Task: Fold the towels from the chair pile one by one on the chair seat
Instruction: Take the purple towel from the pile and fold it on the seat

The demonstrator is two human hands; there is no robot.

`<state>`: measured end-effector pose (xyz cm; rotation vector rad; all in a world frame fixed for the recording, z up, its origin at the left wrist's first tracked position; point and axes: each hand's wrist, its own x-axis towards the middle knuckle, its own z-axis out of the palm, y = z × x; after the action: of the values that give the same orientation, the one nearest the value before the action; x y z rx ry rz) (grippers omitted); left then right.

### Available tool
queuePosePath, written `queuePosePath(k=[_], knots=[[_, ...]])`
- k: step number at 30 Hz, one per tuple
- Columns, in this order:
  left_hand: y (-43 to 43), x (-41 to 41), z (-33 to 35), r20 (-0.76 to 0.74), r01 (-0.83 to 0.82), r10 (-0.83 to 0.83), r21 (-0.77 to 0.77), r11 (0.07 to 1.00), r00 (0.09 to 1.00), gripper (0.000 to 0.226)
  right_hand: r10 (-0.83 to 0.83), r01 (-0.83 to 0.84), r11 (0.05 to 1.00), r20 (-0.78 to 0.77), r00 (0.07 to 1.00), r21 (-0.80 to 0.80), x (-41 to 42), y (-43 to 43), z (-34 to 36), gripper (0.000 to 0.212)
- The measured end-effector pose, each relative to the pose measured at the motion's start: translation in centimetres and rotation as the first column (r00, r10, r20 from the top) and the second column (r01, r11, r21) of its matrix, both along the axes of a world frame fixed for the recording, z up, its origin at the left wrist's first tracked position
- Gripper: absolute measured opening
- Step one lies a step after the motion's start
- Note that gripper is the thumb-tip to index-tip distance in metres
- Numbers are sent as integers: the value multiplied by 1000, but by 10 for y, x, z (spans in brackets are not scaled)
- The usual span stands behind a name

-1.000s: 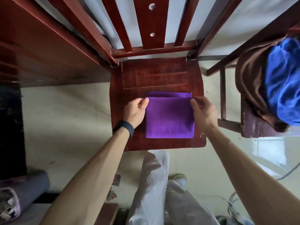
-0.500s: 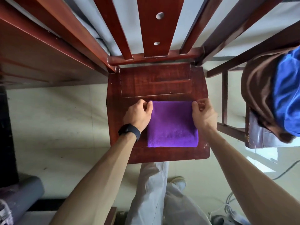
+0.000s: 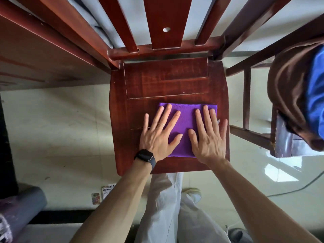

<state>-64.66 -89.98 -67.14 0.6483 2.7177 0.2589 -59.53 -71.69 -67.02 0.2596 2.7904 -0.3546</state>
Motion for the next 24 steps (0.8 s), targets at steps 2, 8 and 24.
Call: queuePosePath(k=[2,8,24], knots=[[-4,0,-8,-11,7,-7,1,1000,1000,75,-3,3,1000,-27,1000,-9,4,2,-8,66],[7,7,5,-11,-157,157,-103,982,988,86,-221,221,975,8,975,5,3,-4,7,72],[-10,-37,40,653,-873,691,-91,478,310,50,-629,841,338,564,535,-422,-36,36,54,52]])
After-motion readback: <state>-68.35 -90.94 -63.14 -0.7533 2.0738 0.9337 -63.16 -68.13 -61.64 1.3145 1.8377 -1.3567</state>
